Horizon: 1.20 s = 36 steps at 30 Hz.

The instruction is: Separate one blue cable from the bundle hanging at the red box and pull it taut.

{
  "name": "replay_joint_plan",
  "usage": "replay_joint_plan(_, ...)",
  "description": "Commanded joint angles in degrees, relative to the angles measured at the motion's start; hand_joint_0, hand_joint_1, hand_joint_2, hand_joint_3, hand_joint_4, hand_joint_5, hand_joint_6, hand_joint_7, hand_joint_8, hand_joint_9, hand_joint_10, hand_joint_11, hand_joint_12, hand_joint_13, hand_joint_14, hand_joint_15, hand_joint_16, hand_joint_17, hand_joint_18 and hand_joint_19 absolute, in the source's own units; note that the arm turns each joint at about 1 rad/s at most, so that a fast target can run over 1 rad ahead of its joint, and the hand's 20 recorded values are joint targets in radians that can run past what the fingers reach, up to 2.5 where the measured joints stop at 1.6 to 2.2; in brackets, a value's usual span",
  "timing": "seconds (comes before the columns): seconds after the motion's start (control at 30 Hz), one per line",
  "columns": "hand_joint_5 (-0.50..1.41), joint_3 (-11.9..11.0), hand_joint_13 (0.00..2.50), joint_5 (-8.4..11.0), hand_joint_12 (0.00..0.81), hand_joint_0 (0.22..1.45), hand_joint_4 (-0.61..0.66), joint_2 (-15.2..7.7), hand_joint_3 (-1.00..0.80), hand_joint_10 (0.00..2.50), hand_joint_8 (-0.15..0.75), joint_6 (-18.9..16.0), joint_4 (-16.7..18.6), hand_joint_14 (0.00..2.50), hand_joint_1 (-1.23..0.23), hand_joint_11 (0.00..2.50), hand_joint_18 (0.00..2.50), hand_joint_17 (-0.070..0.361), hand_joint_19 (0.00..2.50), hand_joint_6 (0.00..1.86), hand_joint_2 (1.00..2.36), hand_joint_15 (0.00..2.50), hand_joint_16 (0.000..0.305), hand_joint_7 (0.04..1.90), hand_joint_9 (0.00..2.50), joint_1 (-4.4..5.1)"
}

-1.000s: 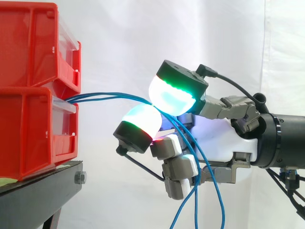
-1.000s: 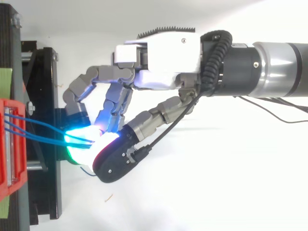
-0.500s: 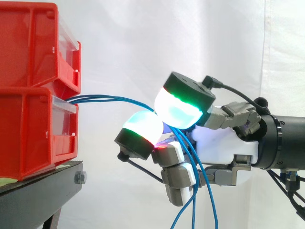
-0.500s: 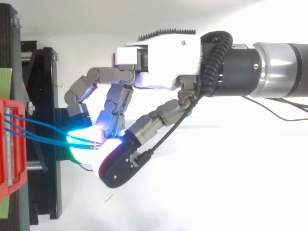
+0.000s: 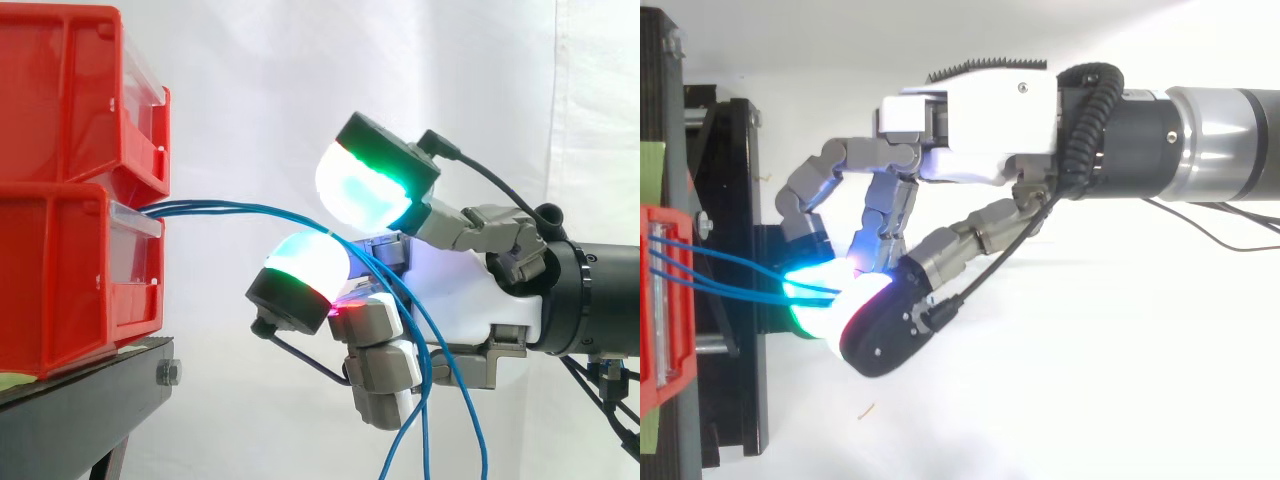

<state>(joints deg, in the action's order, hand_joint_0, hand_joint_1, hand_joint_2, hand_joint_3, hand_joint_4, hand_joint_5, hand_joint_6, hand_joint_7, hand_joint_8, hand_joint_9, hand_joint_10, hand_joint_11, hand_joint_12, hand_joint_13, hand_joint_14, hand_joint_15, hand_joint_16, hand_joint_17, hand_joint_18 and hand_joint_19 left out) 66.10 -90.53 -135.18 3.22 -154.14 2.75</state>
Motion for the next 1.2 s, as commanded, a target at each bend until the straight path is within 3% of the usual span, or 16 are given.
replay_joint_plan(0.0,-0.15,0.0,1.28,0.00,0.373,0.64,0.10,0.0,-0.50,0.02,0.364,0.3,0.1,0.02,-0.64,0.87,1.14,0.091,0.74,0.85,1.00,0.78,0.040,1.19,1.23,-0.02)
replay_joint_plan(0.13,-0.16,0.0,1.27,0.00,0.379,0.64,0.07,0.0,-0.30,0.02,0.373,0.6,0.2,0.03,-0.74,0.87,1.14,0.094,0.74,0.87,1.01,0.78,0.042,1.29,1.20,0.07)
replay_joint_plan(0.3,-0.17,0.0,1.26,0.00,0.384,0.67,-0.02,0.0,-0.20,0.02,0.366,0.7,0.2,0.02,-0.85,0.88,1.14,0.095,0.72,0.90,1.02,0.78,0.042,1.32,1.16,0.07)
replay_joint_plan(0.37,-0.18,0.0,1.24,0.00,0.380,0.70,-0.04,0.0,-0.23,0.02,0.363,0.7,0.2,0.02,-0.88,0.88,1.14,0.096,0.70,0.91,1.02,0.77,0.042,1.26,1.15,0.07)
replay_joint_plan(0.5,-0.19,0.0,1.21,0.00,0.368,0.78,0.00,0.0,-0.50,0.02,0.345,0.7,0.0,0.03,-0.90,0.88,1.10,0.094,0.66,0.92,1.00,0.76,0.042,1.20,1.12,0.07)
replay_joint_plan(0.6,-0.19,0.0,1.21,0.00,0.366,0.76,0.04,0.0,-0.50,0.02,0.342,0.7,0.0,0.02,-0.91,0.89,1.10,0.094,0.64,0.91,1.00,0.76,0.042,1.20,1.12,0.07)
replay_joint_plan(0.8,-0.17,0.0,1.23,-0.09,0.388,0.53,0.13,0.0,-0.50,0.02,0.362,1.8,0.0,0.02,-0.73,0.88,1.13,0.101,0.71,0.88,1.00,0.78,0.045,1.14,1.17,0.07)
replay_joint_plan(0.93,-0.17,0.0,1.26,0.00,0.401,0.49,0.17,0.0,-0.50,0.02,0.373,2.0,0.1,0.02,-0.65,0.86,1.17,0.108,0.71,0.84,1.00,0.77,0.048,1.06,1.19,0.07)
replay_joint_plan(1.0,-0.17,0.0,1.26,-0.09,0.401,0.49,0.17,0.0,-0.50,0.02,0.380,2.0,0.1,0.02,-0.60,0.86,1.19,0.110,0.71,0.84,1.00,0.77,0.049,1.04,1.20,0.07)
replay_joint_plan(1.17,-0.16,0.0,1.27,0.00,0.377,0.63,0.11,0.0,-0.49,0.02,0.355,2.0,0.2,0.02,-0.50,0.87,1.15,0.097,0.78,0.83,1.00,0.79,0.043,1.11,1.23,0.07)
